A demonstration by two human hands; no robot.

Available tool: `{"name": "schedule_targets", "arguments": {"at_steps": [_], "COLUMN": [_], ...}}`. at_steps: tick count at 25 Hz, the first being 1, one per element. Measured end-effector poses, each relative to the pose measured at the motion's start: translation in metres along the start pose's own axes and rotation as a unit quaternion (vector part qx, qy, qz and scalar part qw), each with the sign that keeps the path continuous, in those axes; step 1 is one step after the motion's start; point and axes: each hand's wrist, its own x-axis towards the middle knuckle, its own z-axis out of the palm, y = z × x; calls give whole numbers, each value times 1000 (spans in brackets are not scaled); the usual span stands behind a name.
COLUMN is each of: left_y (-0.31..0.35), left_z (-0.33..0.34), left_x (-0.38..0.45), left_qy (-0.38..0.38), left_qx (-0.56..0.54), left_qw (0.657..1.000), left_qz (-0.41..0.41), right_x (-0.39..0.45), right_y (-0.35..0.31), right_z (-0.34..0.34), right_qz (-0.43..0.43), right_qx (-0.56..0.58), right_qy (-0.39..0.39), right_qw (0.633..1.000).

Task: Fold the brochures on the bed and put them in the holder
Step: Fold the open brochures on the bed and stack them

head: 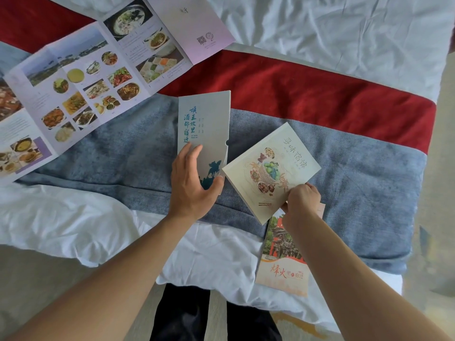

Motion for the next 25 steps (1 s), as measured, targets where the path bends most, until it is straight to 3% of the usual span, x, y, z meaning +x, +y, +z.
{"name": "schedule_targets", "arguments": {"at_steps": [11,20,25], "left_y": [3,-2,2], "left_z": [0,-3,-2], "left_x": [1,2,9], "left_qy": [13,-26,-19], "left_qx": [-11,153,175], "left_qw": [1000,986,981], "left_qz": [-2,64,79], "right_x": [1,-8,-9], "right_y": [-2,-4,0], "right_z": [-3,1,7], "right_qz": [-19,-211,-204], "right_qx": [-17,-140,-143], "right_qy": [10,-2,-22], "right_qw": [1000,967,968]}}
